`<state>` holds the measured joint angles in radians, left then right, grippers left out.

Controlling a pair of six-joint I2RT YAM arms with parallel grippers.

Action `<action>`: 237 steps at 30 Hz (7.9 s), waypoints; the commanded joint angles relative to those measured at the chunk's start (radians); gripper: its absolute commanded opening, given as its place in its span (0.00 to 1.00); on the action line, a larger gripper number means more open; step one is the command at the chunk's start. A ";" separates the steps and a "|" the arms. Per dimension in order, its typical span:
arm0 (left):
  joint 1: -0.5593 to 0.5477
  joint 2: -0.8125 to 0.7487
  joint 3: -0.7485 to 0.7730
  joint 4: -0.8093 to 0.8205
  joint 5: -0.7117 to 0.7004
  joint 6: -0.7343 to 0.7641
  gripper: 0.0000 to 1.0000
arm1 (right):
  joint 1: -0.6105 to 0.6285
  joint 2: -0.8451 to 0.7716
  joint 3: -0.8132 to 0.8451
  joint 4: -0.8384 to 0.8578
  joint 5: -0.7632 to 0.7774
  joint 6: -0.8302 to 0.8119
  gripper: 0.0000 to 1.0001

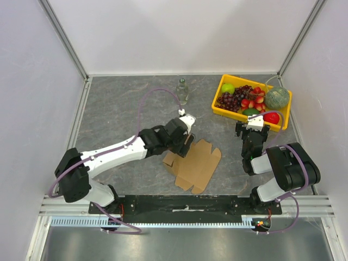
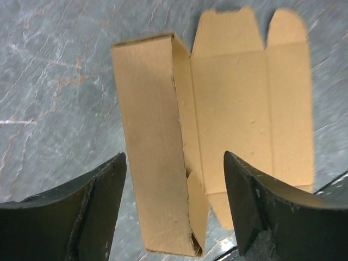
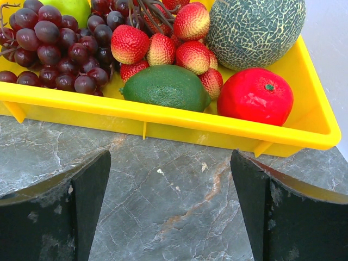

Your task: Fold the paper box

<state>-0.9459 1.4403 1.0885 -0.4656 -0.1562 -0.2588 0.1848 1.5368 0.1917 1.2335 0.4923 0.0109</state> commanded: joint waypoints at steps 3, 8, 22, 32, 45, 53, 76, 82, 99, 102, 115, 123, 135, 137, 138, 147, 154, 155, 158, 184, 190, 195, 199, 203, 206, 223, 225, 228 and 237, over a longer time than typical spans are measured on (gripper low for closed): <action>-0.105 0.098 0.060 -0.183 -0.334 0.058 0.75 | -0.004 -0.001 0.020 0.032 0.014 0.012 0.98; -0.136 0.112 0.071 -0.189 -0.364 0.058 0.63 | -0.004 -0.001 0.022 0.031 0.014 0.014 0.98; -0.145 0.141 0.037 -0.183 -0.370 0.033 0.38 | -0.004 -0.001 0.020 0.032 0.015 0.014 0.98; -0.116 0.104 -0.013 -0.099 -0.283 0.016 0.32 | -0.005 0.000 0.020 0.032 0.015 0.014 0.98; 0.021 0.065 -0.102 0.047 -0.036 0.004 0.29 | -0.004 0.000 0.022 0.032 0.015 0.014 0.98; 0.099 0.048 -0.167 0.123 0.052 -0.028 0.29 | -0.005 -0.001 0.020 0.032 0.015 0.015 0.98; 0.206 0.054 -0.237 0.272 0.205 -0.082 0.29 | -0.005 0.000 0.022 0.032 0.015 0.014 0.98; 0.263 0.095 -0.279 0.337 0.264 -0.094 0.29 | -0.004 -0.001 0.022 0.032 0.017 0.014 0.98; 0.291 0.192 -0.252 0.372 0.319 -0.129 0.41 | -0.005 0.000 0.020 0.032 0.015 0.014 0.98; 0.289 0.192 -0.265 0.374 0.317 -0.129 0.44 | -0.004 0.000 0.020 0.032 0.015 0.014 0.98; 0.292 0.239 -0.079 0.210 0.291 -0.145 0.80 | -0.030 -0.004 0.032 0.000 -0.023 0.032 0.98; 0.289 0.138 0.095 -0.025 0.279 -0.181 0.96 | -0.028 -0.091 0.070 -0.145 0.054 0.060 0.98; 0.291 0.123 0.407 -0.356 0.288 -0.197 0.99 | -0.028 -0.480 0.596 -1.230 0.333 0.653 0.98; 0.292 0.144 0.456 -0.390 0.279 -0.189 0.99 | -0.028 -0.474 0.675 -1.325 0.367 0.663 0.98; 0.292 0.161 0.487 -0.412 0.277 -0.183 0.99 | -0.030 -0.474 0.698 -1.329 0.374 0.649 0.98; 0.329 0.299 0.691 -0.518 0.328 -0.139 1.00 | -0.267 -0.336 1.021 -1.528 0.132 0.652 0.98; 0.335 0.353 0.760 -0.553 0.291 -0.119 1.00 | -0.516 -0.274 1.131 -1.566 -0.239 0.685 0.98; 0.335 0.358 0.767 -0.558 0.288 -0.114 1.00 | -0.539 -0.268 1.129 -1.571 -0.274 0.701 0.98; 0.331 0.381 0.804 -0.580 0.276 -0.100 1.00 | -0.556 -0.250 1.102 -1.569 -0.306 0.748 0.98; 0.115 0.612 1.080 -0.812 0.034 0.009 1.00 | -0.558 -0.093 1.069 -1.554 -0.368 0.682 0.98; 0.075 0.634 1.071 -0.828 -0.025 0.029 1.00 | -0.556 -0.076 1.054 -1.537 -0.376 0.682 0.98; 0.036 0.646 1.042 -0.832 -0.100 0.036 1.00 | -0.558 -0.055 1.045 -1.525 -0.383 0.687 0.98; 0.021 0.666 1.027 -0.835 -0.147 0.038 1.00 | -0.556 -0.032 1.057 -1.516 -0.383 0.682 0.98; 0.019 0.687 1.031 -0.834 -0.161 0.044 1.00 | -0.556 -0.018 1.065 -1.500 -0.393 0.682 0.98; 0.019 0.700 1.048 -0.835 -0.158 0.052 1.00 | -0.558 -0.021 1.060 -1.499 -0.394 0.679 0.98; -0.001 0.721 0.990 -0.847 -0.181 0.039 0.67 | -0.558 0.002 1.062 -1.488 -0.368 0.712 0.98; 0.005 0.721 0.979 -0.846 -0.180 0.036 0.64 | -0.558 0.000 1.063 -1.490 -0.363 0.713 0.98; 0.018 0.718 0.964 -0.844 -0.168 0.029 0.59 | -0.559 -0.003 1.059 -1.490 -0.356 0.713 0.98; 0.062 0.694 0.892 -0.797 -0.118 0.033 0.48 | -0.558 -0.012 1.036 -1.467 -0.348 0.718 0.98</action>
<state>-0.9009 2.1513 1.9965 -1.3018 -0.3046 -0.2394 -0.3695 1.5368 1.2308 -0.2775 0.1295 0.7155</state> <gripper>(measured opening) 0.495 0.982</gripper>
